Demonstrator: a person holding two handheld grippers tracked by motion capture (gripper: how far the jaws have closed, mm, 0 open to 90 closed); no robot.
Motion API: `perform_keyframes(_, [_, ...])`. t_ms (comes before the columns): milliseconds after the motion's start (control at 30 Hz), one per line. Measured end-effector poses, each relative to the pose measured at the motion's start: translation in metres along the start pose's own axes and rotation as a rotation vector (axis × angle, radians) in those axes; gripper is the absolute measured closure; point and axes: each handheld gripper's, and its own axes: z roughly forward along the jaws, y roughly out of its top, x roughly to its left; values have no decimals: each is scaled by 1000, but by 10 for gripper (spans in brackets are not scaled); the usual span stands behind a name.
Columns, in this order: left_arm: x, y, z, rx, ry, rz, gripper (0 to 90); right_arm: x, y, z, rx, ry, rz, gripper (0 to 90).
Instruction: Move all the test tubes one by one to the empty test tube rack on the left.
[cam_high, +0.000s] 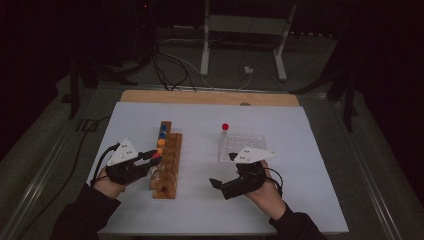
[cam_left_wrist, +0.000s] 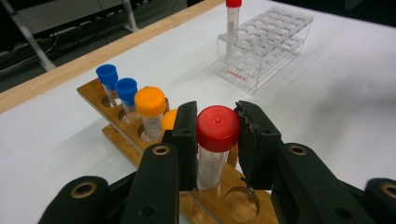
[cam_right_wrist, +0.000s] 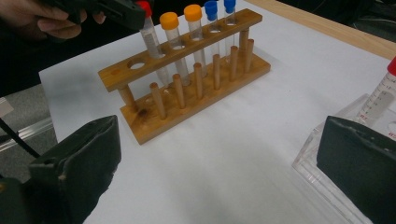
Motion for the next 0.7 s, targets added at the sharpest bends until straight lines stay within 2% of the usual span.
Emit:
perform_keyframes(467, [-2,-4,6,63,2,24,714,-1,1,-1,-6,0,4,0])
perform_keyframes(700, [-1,-4,6,59,-5,22,713,-1,1,-1,-5,1,2,0])
